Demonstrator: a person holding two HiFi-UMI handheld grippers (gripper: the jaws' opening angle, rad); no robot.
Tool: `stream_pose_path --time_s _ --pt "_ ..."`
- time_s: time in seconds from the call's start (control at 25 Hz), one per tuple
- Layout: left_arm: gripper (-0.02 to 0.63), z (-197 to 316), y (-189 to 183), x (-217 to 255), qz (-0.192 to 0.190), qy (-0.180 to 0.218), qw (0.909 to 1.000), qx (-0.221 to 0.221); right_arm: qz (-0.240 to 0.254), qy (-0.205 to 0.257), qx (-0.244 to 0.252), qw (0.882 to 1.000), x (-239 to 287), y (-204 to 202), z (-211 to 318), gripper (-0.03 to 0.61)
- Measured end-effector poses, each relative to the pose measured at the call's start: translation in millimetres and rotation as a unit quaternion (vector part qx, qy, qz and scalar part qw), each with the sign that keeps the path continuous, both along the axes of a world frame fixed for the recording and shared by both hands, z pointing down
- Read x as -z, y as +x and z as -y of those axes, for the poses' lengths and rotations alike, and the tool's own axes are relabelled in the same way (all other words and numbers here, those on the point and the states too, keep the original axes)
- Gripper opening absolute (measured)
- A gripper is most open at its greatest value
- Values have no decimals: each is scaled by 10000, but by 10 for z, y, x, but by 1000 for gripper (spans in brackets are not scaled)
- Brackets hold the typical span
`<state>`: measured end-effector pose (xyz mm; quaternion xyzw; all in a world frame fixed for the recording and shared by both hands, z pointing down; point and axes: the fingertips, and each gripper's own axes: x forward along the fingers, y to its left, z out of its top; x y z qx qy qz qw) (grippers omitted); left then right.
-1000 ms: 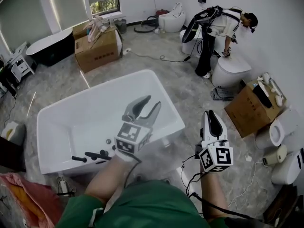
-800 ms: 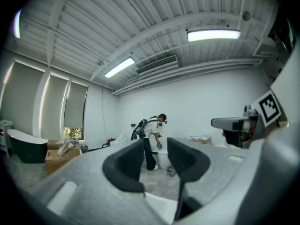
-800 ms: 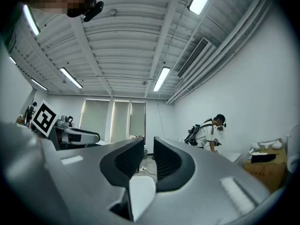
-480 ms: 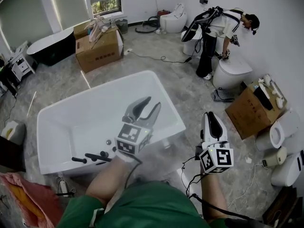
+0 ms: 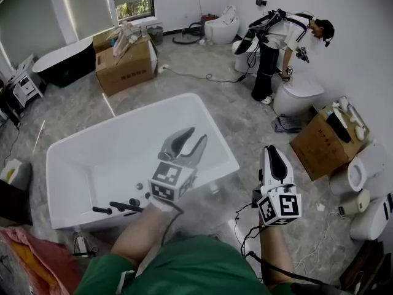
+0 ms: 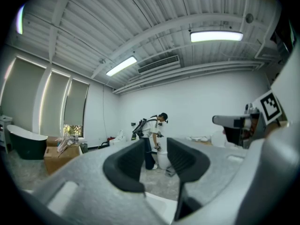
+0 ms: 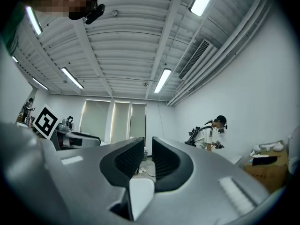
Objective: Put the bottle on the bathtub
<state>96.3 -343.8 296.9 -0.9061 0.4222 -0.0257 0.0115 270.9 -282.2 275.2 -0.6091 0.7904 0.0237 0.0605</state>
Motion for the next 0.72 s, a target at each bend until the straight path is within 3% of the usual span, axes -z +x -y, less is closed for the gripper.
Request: stream_pose_path --time_s 0.72 --pt "147 88 -191 -97 8 -140 9999 -73 -55 -19 -113 9999 6 -187 76 52"
